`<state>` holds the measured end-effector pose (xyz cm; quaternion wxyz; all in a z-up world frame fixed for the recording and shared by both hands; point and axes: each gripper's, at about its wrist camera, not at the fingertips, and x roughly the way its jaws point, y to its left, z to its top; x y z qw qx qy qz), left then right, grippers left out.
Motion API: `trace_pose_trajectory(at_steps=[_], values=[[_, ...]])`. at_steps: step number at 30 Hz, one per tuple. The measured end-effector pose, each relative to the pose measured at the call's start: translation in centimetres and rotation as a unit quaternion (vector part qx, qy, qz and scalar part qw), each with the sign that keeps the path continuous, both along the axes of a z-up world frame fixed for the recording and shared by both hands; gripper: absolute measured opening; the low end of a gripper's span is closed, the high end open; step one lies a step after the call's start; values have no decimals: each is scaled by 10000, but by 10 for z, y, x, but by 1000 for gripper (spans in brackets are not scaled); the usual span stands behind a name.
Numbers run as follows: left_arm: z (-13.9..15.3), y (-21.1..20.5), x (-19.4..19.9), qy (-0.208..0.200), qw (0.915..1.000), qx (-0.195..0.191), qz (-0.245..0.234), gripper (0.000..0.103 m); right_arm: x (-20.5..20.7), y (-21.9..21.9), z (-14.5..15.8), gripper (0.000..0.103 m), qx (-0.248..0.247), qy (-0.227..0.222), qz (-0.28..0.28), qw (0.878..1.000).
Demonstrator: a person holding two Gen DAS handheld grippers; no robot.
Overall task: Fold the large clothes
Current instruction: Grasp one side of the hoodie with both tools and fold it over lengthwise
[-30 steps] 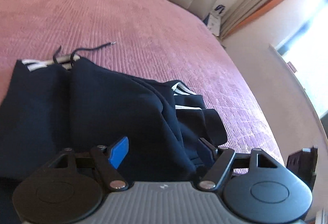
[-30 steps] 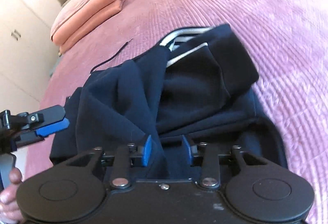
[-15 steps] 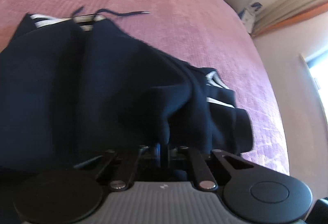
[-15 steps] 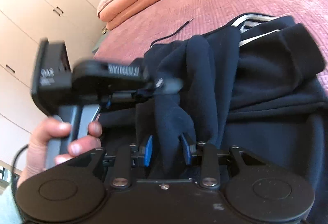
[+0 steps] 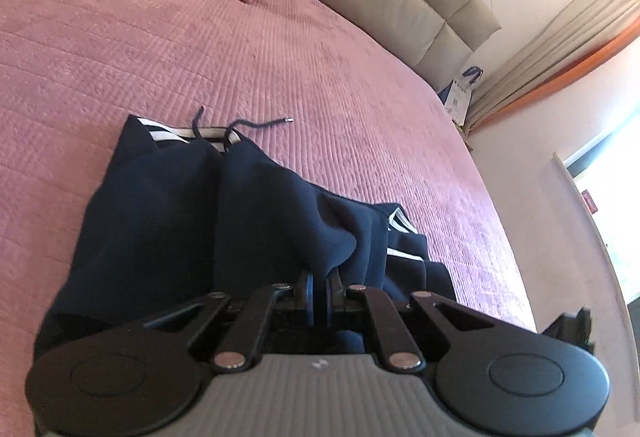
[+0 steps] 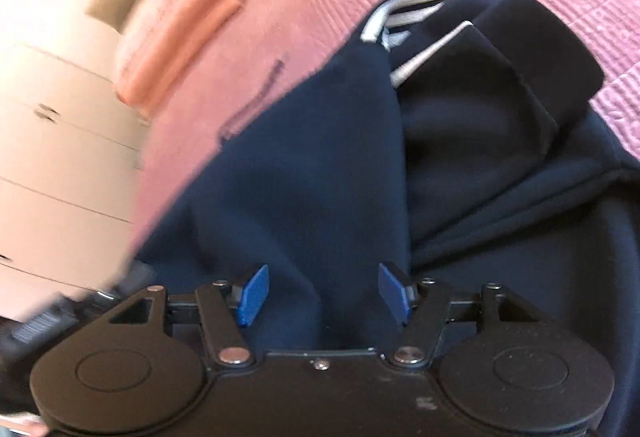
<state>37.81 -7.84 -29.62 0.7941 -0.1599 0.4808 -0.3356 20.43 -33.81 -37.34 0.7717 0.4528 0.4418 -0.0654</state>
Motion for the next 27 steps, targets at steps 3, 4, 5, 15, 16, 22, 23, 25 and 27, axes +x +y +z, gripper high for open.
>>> trace_pose_trajectory(at_steps=[3, 4, 5, 15, 16, 22, 23, 25, 27], values=[[0, 17, 6, -18, 10000, -8, 17, 6, -10, 6, -4, 76, -97, 263, 72, 9996], [-1, 21, 9, -2, 10000, -31, 10, 6, -12, 8, -7, 76, -16, 341, 97, 9994], [-2, 25, 10, 35, 10000, -61, -3, 6, -14, 10, -12, 76, 84, 409, 129, 9990], [-14, 34, 13, 247, 9993, -186, -211, 17, -1, 31, 7, 9, -579, -79, 177, 9981], [-14, 32, 14, 223, 9993, -181, -243, 25, -4, 28, 19, 9, -702, -201, 88, 9973], [-39, -6, 15, 499, 9963, 288, -640, 32, -52, 0, 80, 9, -1621, -741, -822, 9805], [-47, -9, 13, 573, 9953, 351, -700, 31, -58, -6, 74, 9, -1579, -613, -996, 9805], [-62, -15, 7, 718, 9932, 533, -749, 28, -65, -17, 47, 9, -1451, -120, -1224, 9817], [-74, -16, 2, 837, 9917, 602, -765, 26, -64, -24, 5, 11, -1356, 832, -1283, 9789]])
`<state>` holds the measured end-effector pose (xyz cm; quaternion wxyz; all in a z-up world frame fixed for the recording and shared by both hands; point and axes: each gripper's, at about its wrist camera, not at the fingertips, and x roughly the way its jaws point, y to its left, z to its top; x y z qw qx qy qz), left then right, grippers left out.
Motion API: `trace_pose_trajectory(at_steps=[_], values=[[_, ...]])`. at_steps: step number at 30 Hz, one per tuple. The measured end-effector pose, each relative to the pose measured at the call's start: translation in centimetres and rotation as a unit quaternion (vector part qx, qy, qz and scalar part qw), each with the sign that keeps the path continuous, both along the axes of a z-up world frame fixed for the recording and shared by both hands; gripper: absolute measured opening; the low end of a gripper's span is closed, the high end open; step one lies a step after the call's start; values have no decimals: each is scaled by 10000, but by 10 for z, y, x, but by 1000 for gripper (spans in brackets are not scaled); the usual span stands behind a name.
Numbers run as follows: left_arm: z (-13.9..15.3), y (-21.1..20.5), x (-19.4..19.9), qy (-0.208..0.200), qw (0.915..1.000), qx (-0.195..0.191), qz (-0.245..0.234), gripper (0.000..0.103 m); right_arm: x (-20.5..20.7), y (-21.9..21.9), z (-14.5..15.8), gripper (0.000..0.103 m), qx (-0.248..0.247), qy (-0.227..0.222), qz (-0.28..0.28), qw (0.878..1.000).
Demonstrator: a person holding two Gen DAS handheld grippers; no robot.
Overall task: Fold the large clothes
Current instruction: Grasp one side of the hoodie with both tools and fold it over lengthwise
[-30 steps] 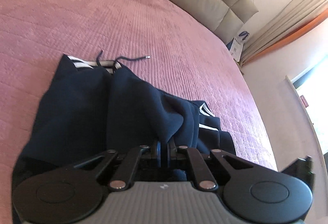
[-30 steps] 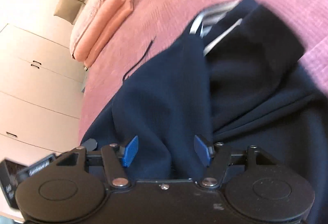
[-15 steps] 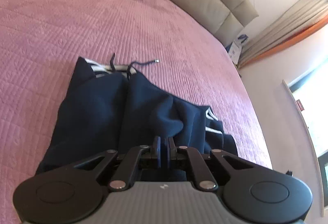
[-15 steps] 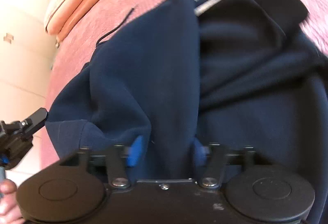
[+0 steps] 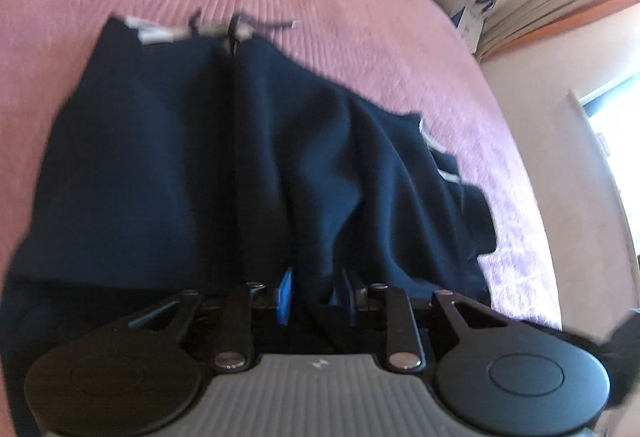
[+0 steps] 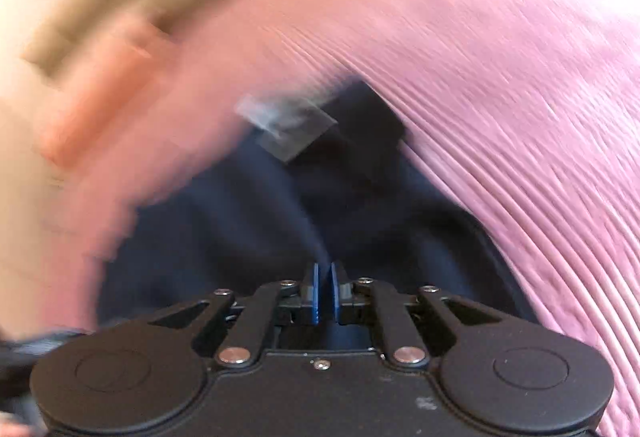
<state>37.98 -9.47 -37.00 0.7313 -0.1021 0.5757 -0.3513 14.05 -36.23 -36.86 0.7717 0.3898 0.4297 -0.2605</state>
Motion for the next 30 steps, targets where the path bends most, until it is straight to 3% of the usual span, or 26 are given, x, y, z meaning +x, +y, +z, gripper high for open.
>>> trace_pose_trajectory(at_steps=[2, 5, 7, 8, 9, 10, 12, 13, 14, 16, 17, 20, 23, 26, 28, 30], values=[[-8, 1, -3, 80, 10000, 58, -14, 25, -12, -12, -29, 7, 659, 173, -269, 9973], [-8, 12, 0, 241, 9993, -261, 84, 26, -26, -23, -9, 23, 716, -204, -404, 9964], [-4, 18, 5, 280, 9985, -426, 200, 28, -24, -26, 14, 48, 564, -534, -214, 9967], [-2, 18, 6, 252, 9986, -426, 199, 35, -20, -25, 18, 73, 508, -587, -33, 9970], [-1, 16, 8, 244, 9989, -377, 166, 40, -9, -22, 26, 80, 395, -579, 206, 9973], [-1, 11, 9, 283, 9990, -325, 118, 48, 0, -20, 31, 78, 238, -566, 364, 9974], [-5, 2, 11, 382, 9987, -308, 102, 47, 17, -18, 30, 78, -46, -396, 621, 9973], [-8, -3, 11, 411, 9987, -300, 72, 35, 23, -15, 23, 78, -68, -214, 697, 9973], [-11, -7, 10, 391, 9990, -231, 42, 4, 33, -15, 10, 75, 10, 13, 767, 9971], [-7, -9, 9, 246, 9996, -166, 21, 5, 34, -11, -7, 44, 271, 60, 876, 9958], [-1, -5, 9, 155, 9991, -393, 34, 5, 37, -8, -10, 23, 379, 47, 1026, 9940], [26, 9, 11, -176, 9949, -992, 107, 5, 41, 3, 8, 12, 66, -269, 1246, 9918], [48, 25, 25, -342, 9873, -1505, 370, 5, 40, -3, 36, 12, -82, -985, 1219, 9876], [58, 53, 42, -308, 9654, -2430, 891, 5, 37, -16, 59, 12, -189, -1943, 1060, 9750], [59, 69, 51, -319, 9600, -2558, 1098, 5, 34, -27, 68, 12, -330, -2182, 869, 9715], [49, 75, 50, -341, 9651, -2401, 989, 6, 32, -36, 61, 11, -264, -2194, 763, 9723]])
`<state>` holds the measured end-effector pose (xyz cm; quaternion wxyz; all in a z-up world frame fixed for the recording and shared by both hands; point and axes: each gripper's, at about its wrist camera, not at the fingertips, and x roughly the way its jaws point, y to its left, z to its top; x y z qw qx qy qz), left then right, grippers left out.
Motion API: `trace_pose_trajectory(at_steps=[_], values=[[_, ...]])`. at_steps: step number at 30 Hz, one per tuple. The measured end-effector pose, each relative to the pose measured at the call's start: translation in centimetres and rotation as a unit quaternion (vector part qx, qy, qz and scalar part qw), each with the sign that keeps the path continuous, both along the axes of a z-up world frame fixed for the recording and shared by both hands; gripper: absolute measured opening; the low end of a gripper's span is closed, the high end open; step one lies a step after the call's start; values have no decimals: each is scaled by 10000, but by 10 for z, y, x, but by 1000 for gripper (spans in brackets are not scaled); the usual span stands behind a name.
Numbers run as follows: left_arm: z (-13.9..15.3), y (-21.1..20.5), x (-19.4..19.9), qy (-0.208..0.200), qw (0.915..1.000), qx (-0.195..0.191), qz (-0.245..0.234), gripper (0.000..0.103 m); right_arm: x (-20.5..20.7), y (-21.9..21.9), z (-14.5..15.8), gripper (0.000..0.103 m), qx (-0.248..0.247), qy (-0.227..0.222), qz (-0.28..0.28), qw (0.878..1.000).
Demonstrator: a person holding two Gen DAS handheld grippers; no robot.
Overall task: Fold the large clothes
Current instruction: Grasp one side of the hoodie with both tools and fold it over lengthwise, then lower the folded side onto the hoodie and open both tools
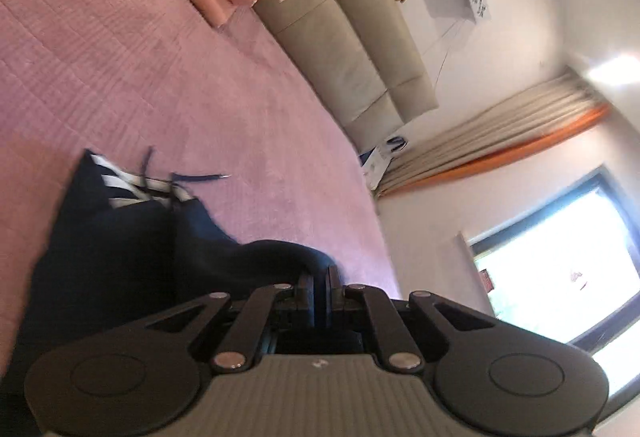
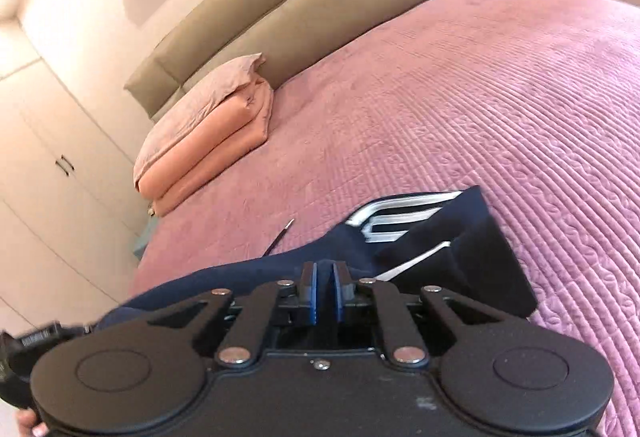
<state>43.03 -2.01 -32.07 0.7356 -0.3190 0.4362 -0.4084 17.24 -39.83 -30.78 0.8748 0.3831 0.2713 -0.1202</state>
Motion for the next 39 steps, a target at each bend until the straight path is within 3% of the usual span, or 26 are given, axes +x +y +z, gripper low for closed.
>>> trace_pose_trajectory(at_steps=[2, 5, 7, 8, 10, 13, 17, 20, 24, 26, 29, 32, 36, 39], values=[[-17, -4, -9, 46, 9980, 498, -392, 6, -5, -1, -17, 12, 47, 333, -3, 9994], [-42, -11, -35, -64, 9825, 1702, -757, 8, -17, 2, -49, 21, 269, 1250, 121, 9917], [-55, -4, -48, 7, 9777, 1970, -727, 15, -30, 6, -62, 30, 275, 1665, 143, 9856], [-56, 1, -50, 58, 9790, 1927, -661, 23, -36, 8, -60, 40, 261, 1720, 134, 9847], [-45, 12, -51, 35, 9813, 1868, -460, 22, -48, 9, -46, 41, 87, 1696, 154, 9853], [-10, 13, -51, -417, 9804, 1899, -326, 22, -42, 24, -18, 41, -388, 1436, 416, 9880], [26, -20, -56, -874, 9838, 1411, -680, 22, -6, 58, 9, 40, -895, 1164, 896, 9851], [9, -62, -67, -837, 9819, 1228, -1173, 22, 16, 86, -8, 33, -1104, 1355, 1158, 9778], [-50, -79, -73, -420, 9711, 1891, -1396, 10, 27, 102, -49, 31, -1050, 1953, 1384, 9652], [-71, -72, -69, -255, 9684, 2167, -1208, 3, 27, 102, -72, 30, -963, 2217, 1422, 9599], [-85, -42, -61, 274, 9833, 1556, -906, 3, 21, 100, -69, 25, -993, 2143, 1395, 9616], [-75, -6, -66, 300, 9873, 1454, -573, 3, 5, 90, -57, 25, -945, 2114, 1234, 9650], [-59, 42, -81, 188, 9776, 2092, -110, 8, -21, 83, -37, 26, -1053, 2065, 1150, 9659], [-43, 67, -103, 282, 9793, 2004, 13, 8, -43, 82, -26, 34, -1102, 2105, 1040, 9658]])
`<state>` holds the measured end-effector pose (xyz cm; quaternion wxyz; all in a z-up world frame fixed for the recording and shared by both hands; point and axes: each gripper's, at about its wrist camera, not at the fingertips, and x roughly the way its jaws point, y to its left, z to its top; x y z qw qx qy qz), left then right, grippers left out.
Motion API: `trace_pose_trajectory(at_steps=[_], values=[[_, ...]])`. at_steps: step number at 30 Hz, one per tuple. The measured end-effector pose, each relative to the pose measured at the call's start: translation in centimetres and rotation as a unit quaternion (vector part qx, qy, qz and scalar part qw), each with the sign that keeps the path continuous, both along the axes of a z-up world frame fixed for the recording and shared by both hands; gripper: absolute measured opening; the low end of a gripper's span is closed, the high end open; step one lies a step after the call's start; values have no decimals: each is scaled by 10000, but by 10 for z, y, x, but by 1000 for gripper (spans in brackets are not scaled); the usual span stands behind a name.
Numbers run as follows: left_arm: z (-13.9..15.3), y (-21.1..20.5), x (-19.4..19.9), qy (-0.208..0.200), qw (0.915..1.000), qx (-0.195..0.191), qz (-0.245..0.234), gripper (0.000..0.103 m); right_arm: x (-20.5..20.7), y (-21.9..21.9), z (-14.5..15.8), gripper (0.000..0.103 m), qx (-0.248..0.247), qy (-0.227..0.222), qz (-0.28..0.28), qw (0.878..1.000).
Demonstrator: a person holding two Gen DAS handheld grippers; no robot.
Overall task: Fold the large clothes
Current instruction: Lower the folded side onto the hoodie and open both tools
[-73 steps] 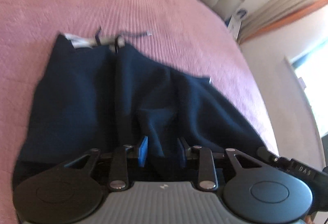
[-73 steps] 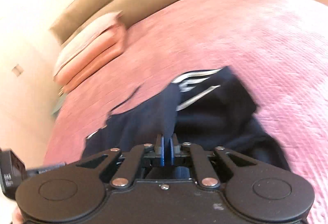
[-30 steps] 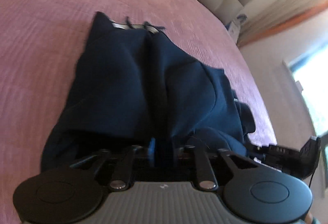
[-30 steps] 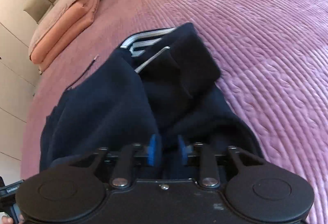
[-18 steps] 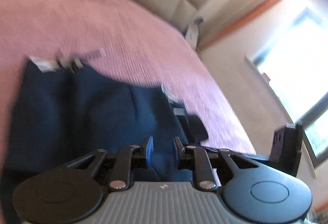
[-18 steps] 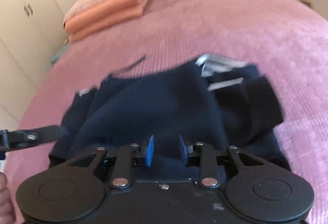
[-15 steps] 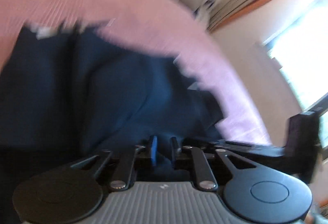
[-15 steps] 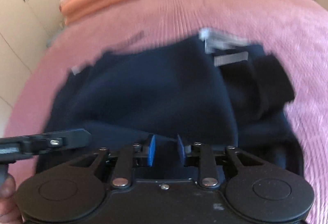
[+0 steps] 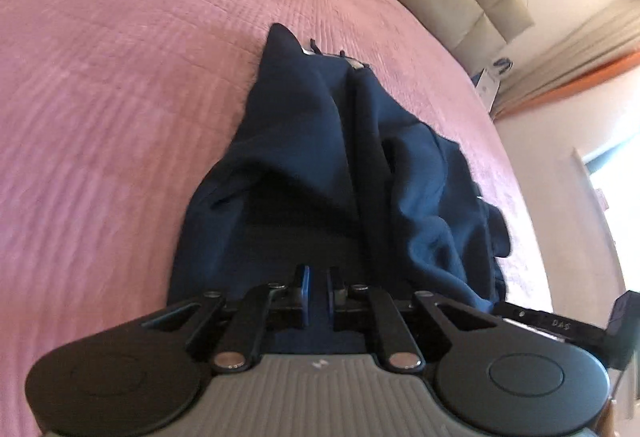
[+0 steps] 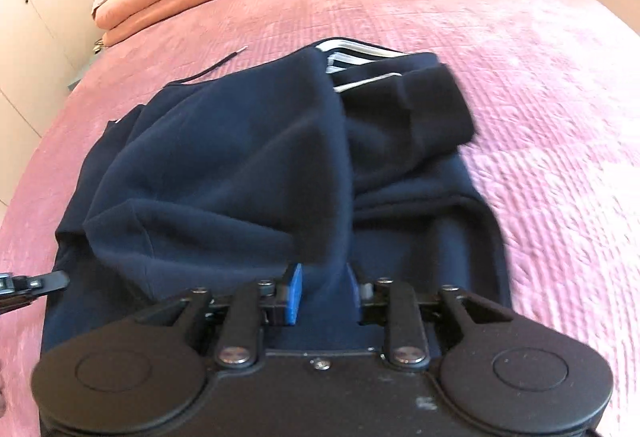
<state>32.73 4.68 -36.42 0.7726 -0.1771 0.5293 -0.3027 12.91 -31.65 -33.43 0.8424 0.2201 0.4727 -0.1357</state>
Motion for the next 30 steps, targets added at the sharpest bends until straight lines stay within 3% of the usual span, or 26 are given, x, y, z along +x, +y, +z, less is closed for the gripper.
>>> trace_pose_trajectory(at_steps=[4, 7, 10, 14, 19, 20, 21, 23, 27, 30], values=[[19, 12, -29, -88, 10000, 34, 30, 11, -31, -1, 14, 34, 30, -75, -98, 9999], [27, 1, -46, -152, 9999, 7, 2, 18, -46, 0, 23, 34, -114, -63, -70, 9999], [29, -2, -68, -158, 9996, 238, -66, 26, -62, -1, 28, 34, -143, 19, -3, 9999], [36, 17, -97, -109, 9983, 567, -9, 31, -87, -9, 29, 47, -151, 161, 39, 9997], [37, 40, -122, 78, 9959, 859, 261, 45, -118, -6, 22, 49, -12, 447, 66, 9990], [37, 44, -127, 120, 9954, 910, 290, 46, -126, -2, 23, 54, 24, 497, 89, 9987], [35, 49, -133, 170, 9947, 968, 306, 46, -133, 0, 23, 65, 53, 530, 93, 9985], [33, 60, -145, 285, 9934, 1072, 295, 49, -148, 5, 25, 73, 45, 560, 61, 9984], [24, 82, -168, 454, 9901, 1320, 160, 61, -180, 13, 23, 73, 64, 764, -131, 9970], [18, 105, -187, 616, 9888, 1344, 199, 63, -203, 18, 22, 74, 79, 938, -290, 9951]])
